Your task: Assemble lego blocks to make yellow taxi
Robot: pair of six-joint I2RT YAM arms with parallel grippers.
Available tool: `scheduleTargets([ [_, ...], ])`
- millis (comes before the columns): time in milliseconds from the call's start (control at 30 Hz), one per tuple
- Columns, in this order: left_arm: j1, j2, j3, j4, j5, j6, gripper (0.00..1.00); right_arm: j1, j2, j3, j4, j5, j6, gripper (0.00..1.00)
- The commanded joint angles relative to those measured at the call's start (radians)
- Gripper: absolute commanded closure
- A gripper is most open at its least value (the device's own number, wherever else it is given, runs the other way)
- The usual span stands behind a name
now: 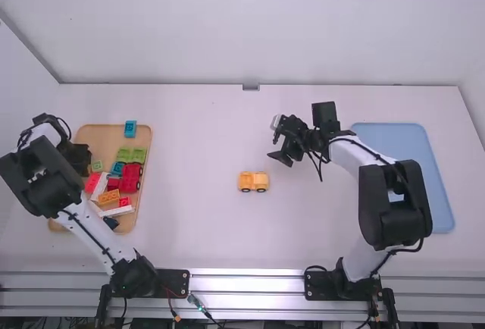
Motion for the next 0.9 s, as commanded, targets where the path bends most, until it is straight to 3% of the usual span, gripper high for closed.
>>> scheduleTargets([
  [0, -0.006, 0.014, 0.022, -0.043, 0.003, 0.008, 0.82, -0.002, -0.018, 0.015, -0.005, -0.01, 0.006, 0.01],
  [333, -0.006, -0.105, 0.113, -0.12, 0.058, 0.119, 0.91, 0.002, -0.018, 0.015, 0.008, -0.043, 0.013, 0.01],
  [500, -0.016, -0.245, 0.056, -0.119, 0.064, 0.168, 0.92, 0.002, -0.018, 0.018, 0.142, -0.124, 0.279, 0.01],
  [633, -0.063, -0.4, -0.074, -0.021, 0.156, 0.277, 0.94, 0.019, -0.018, 0.019, 0.299, -0.182, 0.491, 0.01],
  [833, -0.196, -0.66, -0.425, 0.393, 0.566, 0.559, 0.88, 0.08, -0.01, 0.019, 0.518, -0.199, 0.713, 0.01],
  [867, -0.196, -0.66, -0.425, 0.393, 0.566, 0.559, 0.88, 0.08, -0.01, 0.019, 0.518, -0.199, 0.713, 0.01],
])
